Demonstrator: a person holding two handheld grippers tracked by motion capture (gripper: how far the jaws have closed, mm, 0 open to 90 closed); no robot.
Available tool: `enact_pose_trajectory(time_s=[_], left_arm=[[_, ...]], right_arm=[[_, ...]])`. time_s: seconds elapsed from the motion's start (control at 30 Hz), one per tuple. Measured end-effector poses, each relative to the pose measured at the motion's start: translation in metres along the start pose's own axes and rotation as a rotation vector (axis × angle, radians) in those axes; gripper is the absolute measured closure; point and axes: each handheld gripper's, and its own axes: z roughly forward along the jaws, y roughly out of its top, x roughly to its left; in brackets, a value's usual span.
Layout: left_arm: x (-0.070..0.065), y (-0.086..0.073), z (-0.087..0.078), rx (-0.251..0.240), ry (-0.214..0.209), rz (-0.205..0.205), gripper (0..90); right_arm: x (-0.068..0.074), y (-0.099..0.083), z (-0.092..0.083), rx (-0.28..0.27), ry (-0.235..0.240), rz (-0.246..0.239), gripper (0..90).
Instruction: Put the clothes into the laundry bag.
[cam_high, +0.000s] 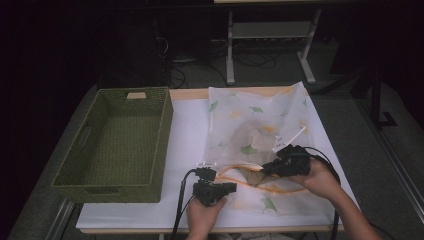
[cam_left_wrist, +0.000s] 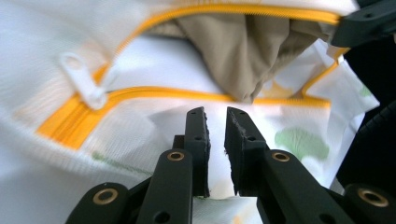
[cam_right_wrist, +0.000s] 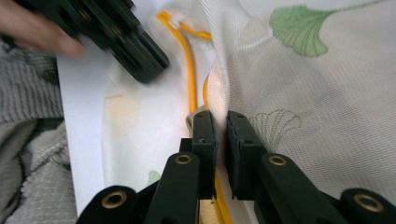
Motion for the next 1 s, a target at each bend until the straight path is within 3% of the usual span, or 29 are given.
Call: enact_pose_trajectory(time_s=[0.23,0.43,0.5,0.63,0.77,0.87,1.0], left_arm=[[0.013,-0.011,-0.025,0.012,0.025,-0.01,77.4],[0.018,-0.016,-0.04,-0.001,0.023,-0.016,73.2],[0.019,-0.017,-0.047,-0.008,0.035,-0.011,71.2],[0.023,-0.017,-0.054,-0.018,0.053,-0.016,66.2],[0.026,-0.018,-0.059,-0.021,0.061,-0.02,60.9],[0.03,-0.019,-0.06,-0.03,0.024,-0.053,57.2],[0.032,-0.021,-0.058,-0.019,0.011,-0.06,51.4]], right_arm=[[-0.001,-0.006,0.013,0.07,-0.008,-0.018,84.4],[-0.001,-0.007,0.014,0.092,0.01,-0.016,84.8],[-0.002,-0.01,0.018,0.14,0.019,-0.009,84.6],[-0.001,-0.014,0.021,0.152,0.035,-0.01,84.9],[-0.003,-0.016,0.019,0.133,0.045,-0.001,84.8],[-0.004,-0.017,0.011,0.109,0.038,0.003,85.0],[-0.004,-0.018,0.005,0.085,0.033,0.0,85.2]])
